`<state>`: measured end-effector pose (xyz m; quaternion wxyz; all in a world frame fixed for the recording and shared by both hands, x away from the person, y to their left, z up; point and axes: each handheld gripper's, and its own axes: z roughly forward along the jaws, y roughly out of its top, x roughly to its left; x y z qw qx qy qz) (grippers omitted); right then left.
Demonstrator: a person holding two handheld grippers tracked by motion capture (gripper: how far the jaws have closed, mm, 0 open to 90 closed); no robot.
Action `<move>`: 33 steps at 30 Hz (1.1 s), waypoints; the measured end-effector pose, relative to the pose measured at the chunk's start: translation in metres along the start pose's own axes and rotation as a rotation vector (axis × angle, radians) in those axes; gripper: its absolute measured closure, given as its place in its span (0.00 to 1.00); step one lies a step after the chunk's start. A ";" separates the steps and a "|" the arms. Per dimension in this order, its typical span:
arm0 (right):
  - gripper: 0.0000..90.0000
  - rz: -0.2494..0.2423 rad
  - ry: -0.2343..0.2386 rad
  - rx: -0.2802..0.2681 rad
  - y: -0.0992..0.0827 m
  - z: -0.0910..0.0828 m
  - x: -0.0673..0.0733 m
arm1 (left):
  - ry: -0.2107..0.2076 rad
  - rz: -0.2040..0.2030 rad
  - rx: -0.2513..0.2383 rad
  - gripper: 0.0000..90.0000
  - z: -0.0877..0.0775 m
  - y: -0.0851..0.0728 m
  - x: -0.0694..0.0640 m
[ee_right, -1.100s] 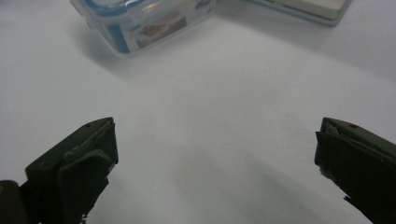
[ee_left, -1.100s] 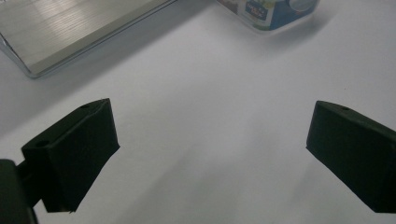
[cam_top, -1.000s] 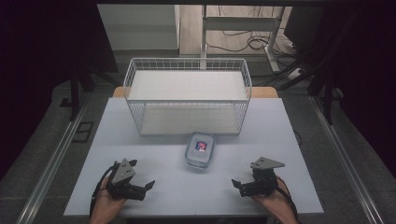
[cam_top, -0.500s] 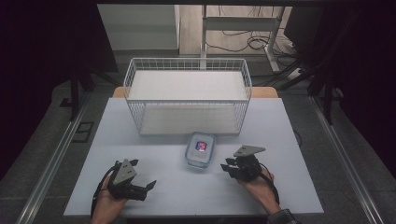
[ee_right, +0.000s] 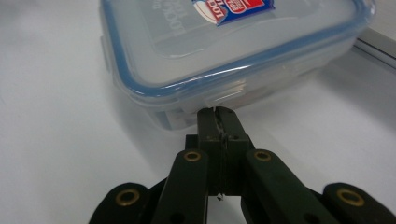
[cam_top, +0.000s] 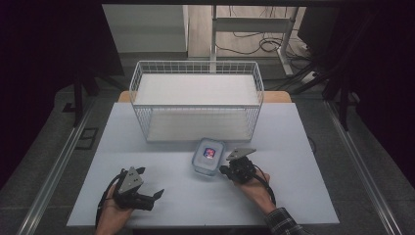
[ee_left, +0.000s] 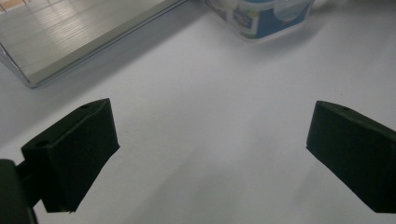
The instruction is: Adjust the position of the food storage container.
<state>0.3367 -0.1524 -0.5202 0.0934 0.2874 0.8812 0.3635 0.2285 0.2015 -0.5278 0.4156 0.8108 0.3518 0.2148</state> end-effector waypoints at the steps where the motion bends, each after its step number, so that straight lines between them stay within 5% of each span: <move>1: 0.99 0.002 0.009 -0.001 0.002 0.003 0.002 | -0.001 -0.001 0.001 0.02 0.000 0.000 0.000; 9: 0.99 -0.024 0.092 -0.012 0.023 0.028 0.025 | -0.012 -0.048 0.022 0.01 0.001 0.001 0.000; 12: 0.99 -0.035 0.061 -0.024 0.024 0.022 0.025 | -0.008 -0.077 0.064 0.02 0.003 -0.001 0.003; 14: 0.99 0.002 0.022 -0.044 0.022 0.012 0.014 | -0.020 -0.117 0.070 0.05 0.006 0.001 0.007; 17: 0.99 0.073 -0.049 -0.094 0.021 -0.004 -0.012 | -0.037 -0.127 0.053 0.22 0.012 0.009 0.008; 22: 0.99 0.097 -0.144 -0.119 0.027 -0.004 -0.044 | -0.077 -0.176 0.039 0.60 0.034 0.025 0.011; 24: 0.99 0.105 -0.147 -0.125 0.030 -0.001 -0.050 | -0.089 -0.181 0.036 0.67 0.039 0.028 0.012; 25: 0.99 0.104 -0.144 -0.123 0.036 0.008 -0.059 | -0.110 -0.199 0.028 0.82 0.049 0.034 0.014; 27: 0.99 0.100 -0.143 -0.120 0.043 0.018 -0.066 | -0.118 -0.209 0.024 0.93 0.061 0.041 0.014; 33: 0.99 0.096 -0.089 -0.115 0.060 0.041 -0.075 | -0.101 -0.211 0.066 1.00 0.087 0.052 0.014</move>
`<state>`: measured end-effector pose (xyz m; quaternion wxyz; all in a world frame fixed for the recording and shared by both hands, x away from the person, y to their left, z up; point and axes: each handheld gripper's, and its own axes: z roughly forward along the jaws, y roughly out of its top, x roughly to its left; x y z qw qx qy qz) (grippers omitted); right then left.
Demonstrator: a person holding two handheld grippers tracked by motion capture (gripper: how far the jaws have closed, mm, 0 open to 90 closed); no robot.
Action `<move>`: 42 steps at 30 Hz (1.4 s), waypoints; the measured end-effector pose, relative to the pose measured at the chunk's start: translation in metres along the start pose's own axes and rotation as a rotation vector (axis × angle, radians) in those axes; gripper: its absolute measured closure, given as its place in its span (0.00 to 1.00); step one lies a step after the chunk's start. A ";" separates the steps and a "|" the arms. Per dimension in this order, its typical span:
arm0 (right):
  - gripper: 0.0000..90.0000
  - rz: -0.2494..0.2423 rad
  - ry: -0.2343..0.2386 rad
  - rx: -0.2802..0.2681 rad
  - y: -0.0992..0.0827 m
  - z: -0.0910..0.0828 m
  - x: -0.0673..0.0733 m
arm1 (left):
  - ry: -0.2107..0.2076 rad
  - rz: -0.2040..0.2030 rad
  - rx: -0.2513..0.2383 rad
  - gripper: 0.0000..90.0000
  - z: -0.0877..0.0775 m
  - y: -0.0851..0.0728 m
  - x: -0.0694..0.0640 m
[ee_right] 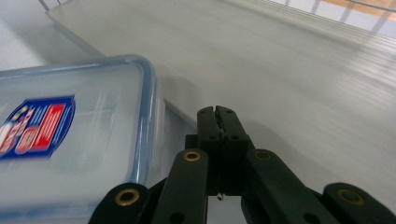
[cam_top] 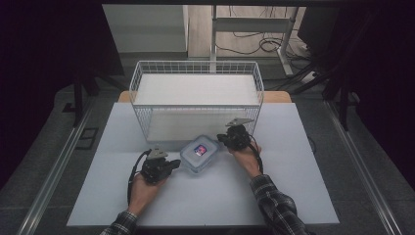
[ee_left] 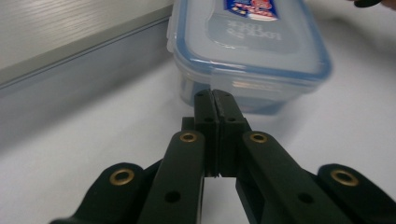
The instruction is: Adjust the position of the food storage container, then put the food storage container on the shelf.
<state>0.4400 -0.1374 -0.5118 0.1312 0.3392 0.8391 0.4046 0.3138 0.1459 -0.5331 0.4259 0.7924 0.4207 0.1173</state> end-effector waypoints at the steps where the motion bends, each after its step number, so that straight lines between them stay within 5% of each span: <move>1: 0.99 -0.011 0.007 0.004 0.002 0.003 0.001 | 0.003 -0.013 -0.002 1.00 0.003 0.000 0.000; 6: 0.99 -0.032 0.030 0.031 0.003 0.004 0.007 | 0.013 -0.008 0.030 1.00 0.009 0.000 0.001; 22: 0.99 0.084 0.129 0.066 -0.032 -0.039 0.026 | 0.003 -0.060 0.041 1.00 0.013 0.000 0.011; 29: 0.99 0.096 0.137 0.074 -0.040 -0.054 0.040 | -0.010 -0.070 0.045 1.00 0.017 0.003 0.016; 32: 0.99 0.060 0.134 0.062 -0.039 -0.064 0.048 | -0.004 -0.086 0.037 0.98 0.012 0.004 0.020; 34: 0.95 0.025 0.109 0.048 -0.039 -0.069 0.049 | 0.015 -0.089 0.030 0.89 0.003 0.005 0.026; 36: 0.84 -0.003 0.071 0.033 -0.039 -0.073 0.047 | -0.007 -0.120 0.013 0.78 -0.003 0.007 0.031; 42: 0.50 0.045 0.102 0.020 -0.040 -0.074 0.038 | -0.026 -0.117 -0.024 0.39 -0.018 0.011 0.033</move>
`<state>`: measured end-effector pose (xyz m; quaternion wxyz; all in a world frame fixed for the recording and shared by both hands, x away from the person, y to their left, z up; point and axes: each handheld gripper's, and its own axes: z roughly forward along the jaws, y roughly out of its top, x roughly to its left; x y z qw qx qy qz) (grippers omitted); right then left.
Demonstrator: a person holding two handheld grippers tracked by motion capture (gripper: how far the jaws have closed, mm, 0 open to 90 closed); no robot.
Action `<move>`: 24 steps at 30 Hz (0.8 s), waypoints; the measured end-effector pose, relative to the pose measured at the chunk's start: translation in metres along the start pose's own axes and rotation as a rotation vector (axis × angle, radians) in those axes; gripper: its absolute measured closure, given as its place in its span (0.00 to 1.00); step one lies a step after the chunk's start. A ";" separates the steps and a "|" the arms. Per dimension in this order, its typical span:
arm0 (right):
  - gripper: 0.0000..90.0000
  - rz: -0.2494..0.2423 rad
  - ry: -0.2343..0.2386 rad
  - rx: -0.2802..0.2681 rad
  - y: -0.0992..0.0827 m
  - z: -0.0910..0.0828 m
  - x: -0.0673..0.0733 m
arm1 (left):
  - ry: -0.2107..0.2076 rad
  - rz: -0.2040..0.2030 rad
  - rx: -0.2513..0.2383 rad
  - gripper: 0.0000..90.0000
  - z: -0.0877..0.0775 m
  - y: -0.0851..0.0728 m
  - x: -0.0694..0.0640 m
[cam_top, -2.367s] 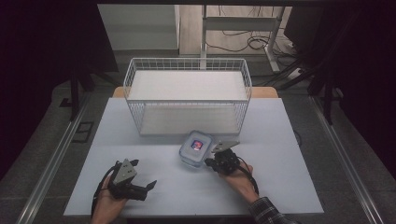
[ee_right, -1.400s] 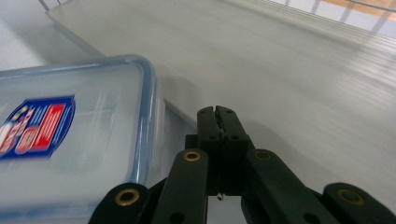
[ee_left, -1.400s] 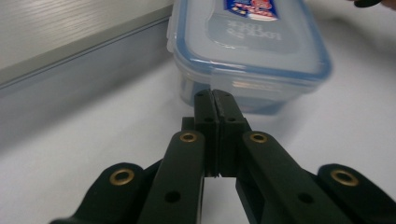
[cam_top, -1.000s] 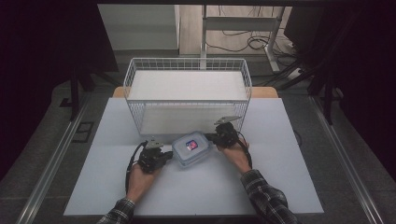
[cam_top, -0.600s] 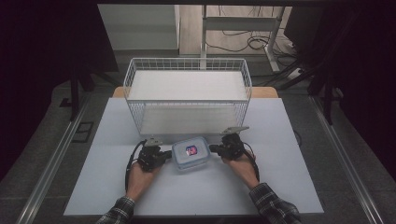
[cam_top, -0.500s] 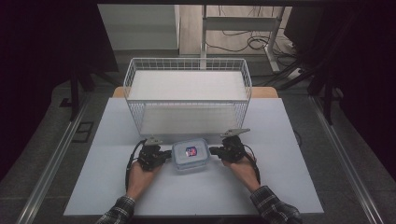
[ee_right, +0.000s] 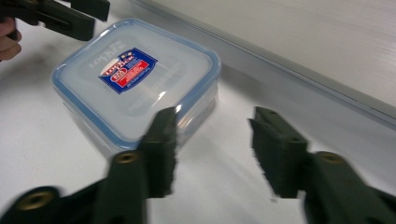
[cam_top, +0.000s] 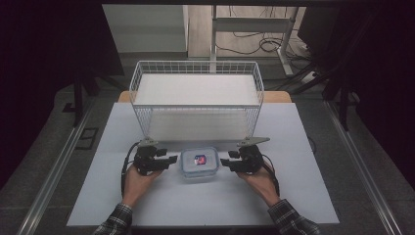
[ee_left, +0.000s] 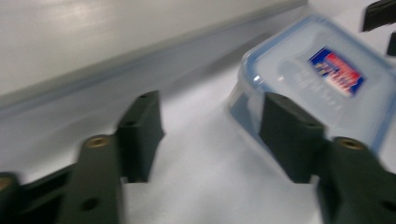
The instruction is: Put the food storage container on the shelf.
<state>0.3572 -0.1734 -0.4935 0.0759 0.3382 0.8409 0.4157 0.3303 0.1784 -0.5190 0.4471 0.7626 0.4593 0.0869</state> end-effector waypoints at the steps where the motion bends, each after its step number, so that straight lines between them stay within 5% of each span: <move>1: 0.46 0.001 0.001 -0.004 0.001 0.001 0.000 | -0.006 0.002 -0.005 0.35 -0.002 0.001 -0.001; 7: 0.28 0.041 0.029 0.001 0.013 0.013 0.005 | -0.089 -0.004 -0.015 0.19 0.004 0.009 -0.013; 14: 0.13 0.058 0.099 0.065 0.015 0.040 0.010 | -0.186 -0.033 0.087 0.07 0.034 0.004 -0.020; 18: 0.12 0.113 0.177 0.095 0.013 0.046 0.007 | -0.265 -0.077 0.111 0.14 0.038 0.003 -0.021; 20: 0.15 0.134 0.231 0.108 0.011 0.048 0.006 | -0.267 -0.076 0.128 0.14 0.037 0.003 -0.022; 24: 0.22 0.131 0.225 0.114 0.009 0.042 0.009 | -0.272 -0.073 0.144 0.20 0.031 0.001 -0.024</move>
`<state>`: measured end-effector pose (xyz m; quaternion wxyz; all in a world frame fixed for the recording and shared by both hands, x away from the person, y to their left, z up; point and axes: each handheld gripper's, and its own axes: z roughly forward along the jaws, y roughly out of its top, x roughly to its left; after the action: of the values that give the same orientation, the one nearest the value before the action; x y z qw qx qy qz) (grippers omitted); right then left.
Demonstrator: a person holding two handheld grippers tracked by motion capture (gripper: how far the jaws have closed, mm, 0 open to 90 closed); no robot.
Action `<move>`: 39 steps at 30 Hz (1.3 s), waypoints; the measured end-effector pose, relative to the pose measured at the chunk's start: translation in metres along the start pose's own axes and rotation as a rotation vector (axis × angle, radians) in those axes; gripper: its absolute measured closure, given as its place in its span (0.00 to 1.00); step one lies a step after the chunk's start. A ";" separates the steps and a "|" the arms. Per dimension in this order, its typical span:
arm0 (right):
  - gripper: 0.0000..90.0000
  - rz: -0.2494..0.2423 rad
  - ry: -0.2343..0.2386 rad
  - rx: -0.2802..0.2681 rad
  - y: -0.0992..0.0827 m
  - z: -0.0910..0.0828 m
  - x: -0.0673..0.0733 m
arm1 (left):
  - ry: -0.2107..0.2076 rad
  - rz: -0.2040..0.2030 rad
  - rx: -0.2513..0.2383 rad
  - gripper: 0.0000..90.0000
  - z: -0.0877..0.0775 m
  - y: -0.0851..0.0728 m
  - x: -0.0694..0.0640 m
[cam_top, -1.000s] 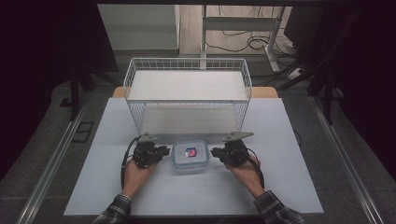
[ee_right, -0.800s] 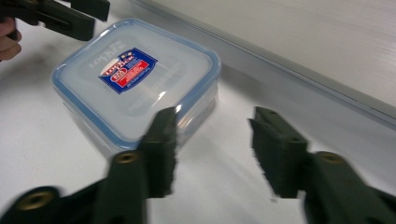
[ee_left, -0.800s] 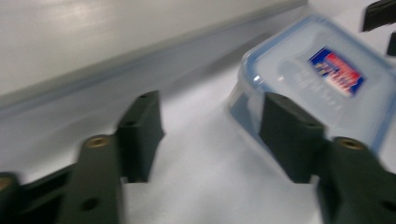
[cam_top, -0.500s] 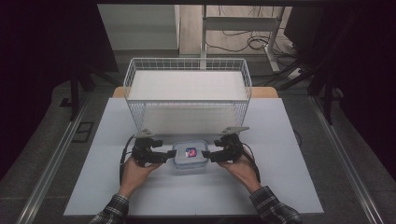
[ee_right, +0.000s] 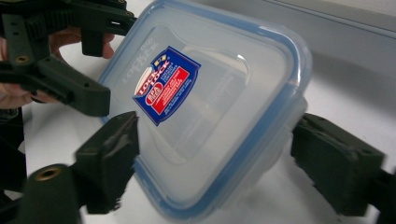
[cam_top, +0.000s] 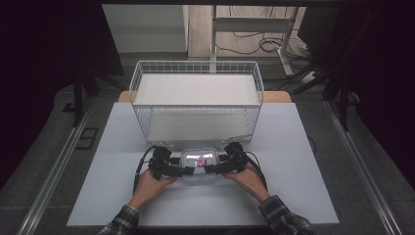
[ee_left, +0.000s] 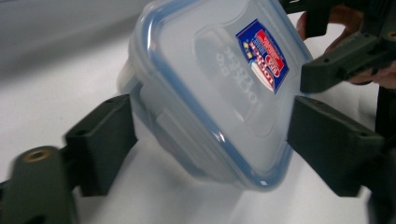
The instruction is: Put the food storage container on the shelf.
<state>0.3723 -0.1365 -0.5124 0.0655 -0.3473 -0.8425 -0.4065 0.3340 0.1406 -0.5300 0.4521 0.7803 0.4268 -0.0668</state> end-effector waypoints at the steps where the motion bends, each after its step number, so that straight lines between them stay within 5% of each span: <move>1: 0.24 -0.005 -0.004 -0.003 -0.001 -0.003 0.001 | 0.000 -0.002 0.002 0.23 -0.001 -0.001 -0.002; 5: 0.36 0.016 0.005 -0.016 -0.007 -0.013 0.000 | -0.007 -0.006 -0.019 0.37 -0.008 -0.005 -0.003; 13: 0.57 0.032 0.077 -0.042 -0.019 -0.027 -0.004 | -0.121 -0.038 -0.075 0.60 -0.021 -0.017 0.007; 20: 0.62 0.068 0.133 -0.074 -0.023 -0.030 -0.010 | -0.152 -0.030 -0.095 0.63 -0.021 -0.018 0.011; 31: 0.65 0.075 0.169 -0.115 -0.020 -0.037 -0.010 | -0.209 -0.084 -0.139 0.64 -0.027 -0.016 0.016; 39: 0.66 0.058 0.180 -0.166 -0.009 -0.051 -0.001 | -0.181 -0.022 -0.162 0.64 -0.044 0.000 0.002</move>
<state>0.3589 -0.1781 -0.4848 0.1237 -0.3380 -0.7862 -0.5024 0.3229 0.1755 -0.5050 0.5495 0.7273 0.3969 -0.1074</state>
